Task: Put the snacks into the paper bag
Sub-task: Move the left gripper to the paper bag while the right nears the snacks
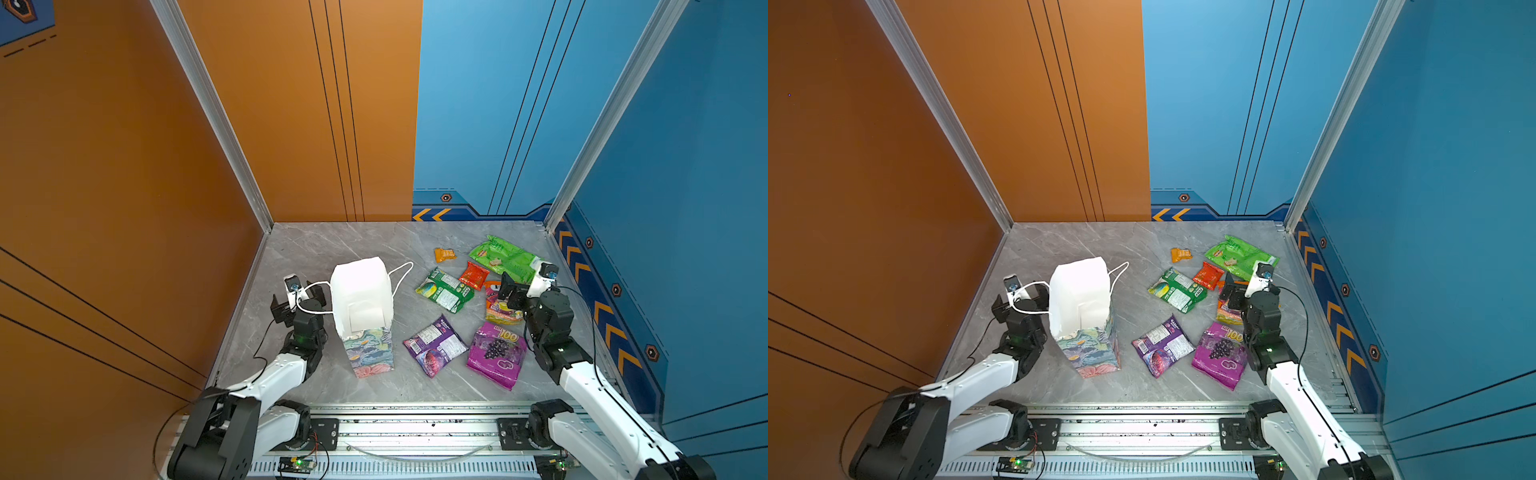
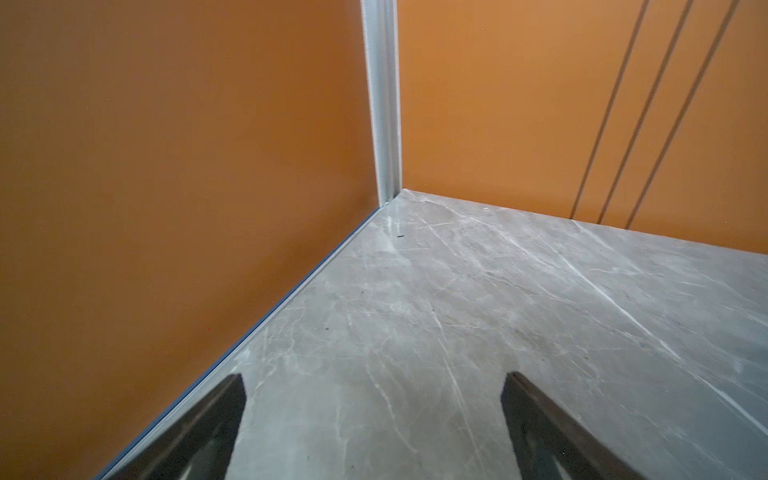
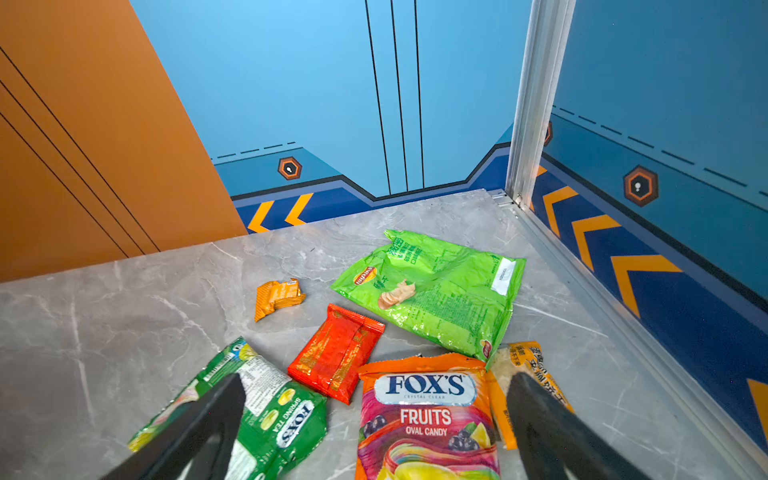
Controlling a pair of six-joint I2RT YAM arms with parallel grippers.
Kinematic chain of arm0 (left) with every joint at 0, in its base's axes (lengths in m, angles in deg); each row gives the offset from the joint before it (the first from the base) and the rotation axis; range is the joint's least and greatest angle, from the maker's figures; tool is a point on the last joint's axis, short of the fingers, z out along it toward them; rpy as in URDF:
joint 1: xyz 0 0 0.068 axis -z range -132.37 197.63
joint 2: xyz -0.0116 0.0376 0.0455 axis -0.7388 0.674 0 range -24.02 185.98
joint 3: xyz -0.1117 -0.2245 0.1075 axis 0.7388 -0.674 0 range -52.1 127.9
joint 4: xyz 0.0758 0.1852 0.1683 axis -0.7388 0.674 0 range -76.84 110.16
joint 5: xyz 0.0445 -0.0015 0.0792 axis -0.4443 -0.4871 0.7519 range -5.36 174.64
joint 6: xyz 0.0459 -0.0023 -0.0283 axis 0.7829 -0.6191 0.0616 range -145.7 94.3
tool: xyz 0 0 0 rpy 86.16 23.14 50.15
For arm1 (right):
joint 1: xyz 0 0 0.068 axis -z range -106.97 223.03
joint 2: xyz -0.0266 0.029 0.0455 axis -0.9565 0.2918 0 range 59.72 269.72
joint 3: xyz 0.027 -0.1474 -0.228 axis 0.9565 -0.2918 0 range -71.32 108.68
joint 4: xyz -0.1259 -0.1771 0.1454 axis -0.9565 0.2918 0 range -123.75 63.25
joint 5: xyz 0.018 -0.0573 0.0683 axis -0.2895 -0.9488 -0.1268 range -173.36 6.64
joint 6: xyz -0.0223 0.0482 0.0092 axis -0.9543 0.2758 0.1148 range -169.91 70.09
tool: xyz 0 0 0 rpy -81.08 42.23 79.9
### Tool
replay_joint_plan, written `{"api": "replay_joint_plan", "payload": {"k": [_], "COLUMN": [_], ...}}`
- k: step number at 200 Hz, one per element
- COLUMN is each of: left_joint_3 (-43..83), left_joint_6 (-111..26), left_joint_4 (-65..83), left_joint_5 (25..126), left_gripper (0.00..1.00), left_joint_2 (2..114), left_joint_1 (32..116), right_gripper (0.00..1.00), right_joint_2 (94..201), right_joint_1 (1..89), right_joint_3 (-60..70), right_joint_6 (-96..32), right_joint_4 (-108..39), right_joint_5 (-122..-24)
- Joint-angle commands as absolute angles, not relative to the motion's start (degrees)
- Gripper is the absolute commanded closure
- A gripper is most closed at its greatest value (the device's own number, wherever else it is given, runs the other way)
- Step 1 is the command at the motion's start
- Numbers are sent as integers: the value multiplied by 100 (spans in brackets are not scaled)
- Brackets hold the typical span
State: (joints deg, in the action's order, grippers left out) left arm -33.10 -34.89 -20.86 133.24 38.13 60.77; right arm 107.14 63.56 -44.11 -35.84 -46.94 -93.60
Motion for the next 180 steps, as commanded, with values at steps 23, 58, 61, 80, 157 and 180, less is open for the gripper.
{"api": "replay_joint_plan", "payload": {"k": [23, 58, 61, 80, 157, 180], "left_joint_3": [-1685, -1339, -1338, -1307, 546, 903], "left_joint_6": [-6759, -7055, -7026, -6972, -6113, -5624], "left_joint_4": [3441, 4305, 4278, 4232, 5611, 5752], "left_joint_5": [13426, 11876, 11724, 10522, 6604, 5950], "left_gripper": [2, 2, 2, 2, 2, 2], "left_joint_2": [2897, 2241, 2149, 1573, 2282, 2343], "left_joint_1": [5368, 5001, 4935, 4327, 1930, 1893], "right_gripper": [0, 0, 0, 0, 0, 0], "right_joint_2": [10053, 10101, 10126, 10239, 10228, 10168], "right_joint_1": [6899, 7233, 7237, 7242, 7041, 6936], "right_joint_3": [-4057, -3867, -3812, -3662, -3400, -3311], "right_joint_6": [-1688, -1594, -1632, -1730, -1879, -1970], "right_joint_4": [-3298, -2972, -2867, -2562, -2118, -1939], "right_joint_5": [-8736, -8020, -8034, -8082, -8059, -8165]}}
